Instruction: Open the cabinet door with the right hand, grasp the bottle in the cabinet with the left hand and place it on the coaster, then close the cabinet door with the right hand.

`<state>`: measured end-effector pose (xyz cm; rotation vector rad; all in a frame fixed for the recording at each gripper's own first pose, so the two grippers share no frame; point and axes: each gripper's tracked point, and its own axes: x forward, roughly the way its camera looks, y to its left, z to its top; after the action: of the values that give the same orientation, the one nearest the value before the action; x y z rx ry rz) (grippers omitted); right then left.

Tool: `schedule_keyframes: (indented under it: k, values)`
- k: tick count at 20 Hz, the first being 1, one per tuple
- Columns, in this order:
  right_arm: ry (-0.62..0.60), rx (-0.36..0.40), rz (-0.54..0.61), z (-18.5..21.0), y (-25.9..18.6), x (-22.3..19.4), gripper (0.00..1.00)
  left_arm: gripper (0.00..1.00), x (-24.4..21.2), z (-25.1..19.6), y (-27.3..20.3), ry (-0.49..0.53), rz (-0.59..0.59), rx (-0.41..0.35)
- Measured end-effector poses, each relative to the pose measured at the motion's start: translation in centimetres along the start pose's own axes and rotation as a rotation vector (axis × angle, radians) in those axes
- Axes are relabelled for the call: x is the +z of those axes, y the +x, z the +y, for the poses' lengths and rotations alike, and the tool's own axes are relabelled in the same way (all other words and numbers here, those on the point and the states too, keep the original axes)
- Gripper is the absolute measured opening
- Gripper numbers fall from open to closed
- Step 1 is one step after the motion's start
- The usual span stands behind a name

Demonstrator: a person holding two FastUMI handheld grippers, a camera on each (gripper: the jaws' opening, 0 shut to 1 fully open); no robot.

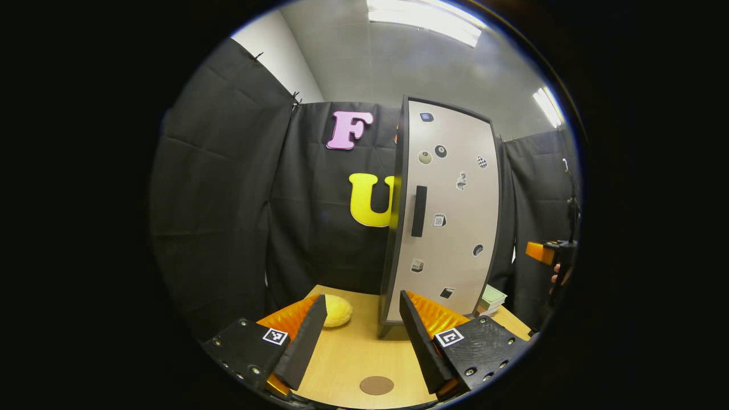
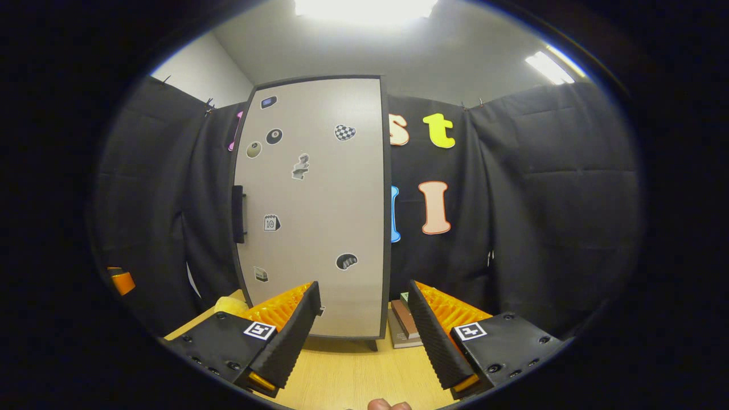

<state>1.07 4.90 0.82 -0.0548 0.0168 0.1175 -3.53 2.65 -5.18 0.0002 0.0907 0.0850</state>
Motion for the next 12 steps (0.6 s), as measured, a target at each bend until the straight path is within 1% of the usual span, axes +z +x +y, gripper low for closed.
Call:
schedule_keyframes:
  k: [3,8,12]
  values:
    - [-0.004,0.031,-0.017,1.6,0.8,1.2,0.98,0.75,-0.3,0.5,-0.4,-0.002,0.004,0.006]
    - [0.011,0.085,-0.007,4.7,2.9,3.2,0.97,0.75,-1.1,1.7,-1.0,0.006,0.013,0.034]
    - [0.029,0.164,-0.005,9.0,5.5,6.0,0.98,0.75,-2.2,2.5,-1.5,0.014,0.032,0.051]
